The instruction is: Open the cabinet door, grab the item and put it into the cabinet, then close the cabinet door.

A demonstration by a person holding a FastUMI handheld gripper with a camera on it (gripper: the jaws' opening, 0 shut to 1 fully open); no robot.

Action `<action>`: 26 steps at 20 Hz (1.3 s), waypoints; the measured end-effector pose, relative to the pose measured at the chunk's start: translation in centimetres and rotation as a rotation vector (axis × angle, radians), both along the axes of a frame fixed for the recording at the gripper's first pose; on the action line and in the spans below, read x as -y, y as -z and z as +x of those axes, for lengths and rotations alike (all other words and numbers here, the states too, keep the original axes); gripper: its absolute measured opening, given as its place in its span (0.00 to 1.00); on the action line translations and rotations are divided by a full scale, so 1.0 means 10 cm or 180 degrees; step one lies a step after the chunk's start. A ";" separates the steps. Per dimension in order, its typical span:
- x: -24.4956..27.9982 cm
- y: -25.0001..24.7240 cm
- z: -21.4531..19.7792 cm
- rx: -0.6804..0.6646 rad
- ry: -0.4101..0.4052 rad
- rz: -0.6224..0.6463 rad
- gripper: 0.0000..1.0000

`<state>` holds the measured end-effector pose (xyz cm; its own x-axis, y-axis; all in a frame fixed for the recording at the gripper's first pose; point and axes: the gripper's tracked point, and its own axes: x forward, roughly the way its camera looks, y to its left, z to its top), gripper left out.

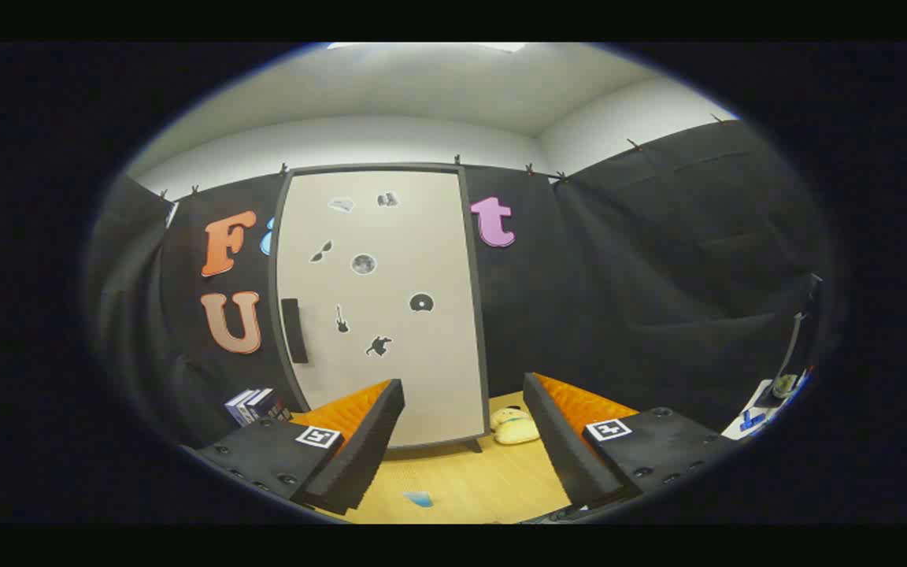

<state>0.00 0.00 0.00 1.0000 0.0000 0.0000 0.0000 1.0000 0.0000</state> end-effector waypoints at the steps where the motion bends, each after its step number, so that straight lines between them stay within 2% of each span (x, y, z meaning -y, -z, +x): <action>1: -0.01 0.00 -0.03 -0.0006 0.0014 0.0000 0.98; 11: 0.00 -0.10 -0.30 0.0053 0.0120 -0.0027 0.98; 17: -0.04 -0.11 -0.25 0.0026 0.0117 -0.0021 0.97; 21: -0.34 -0.12 -0.05 0.0002 -0.0046 -0.0060 0.98; 26: -1.00 -0.08 0.29 -0.0053 -0.0445 -0.0112 0.97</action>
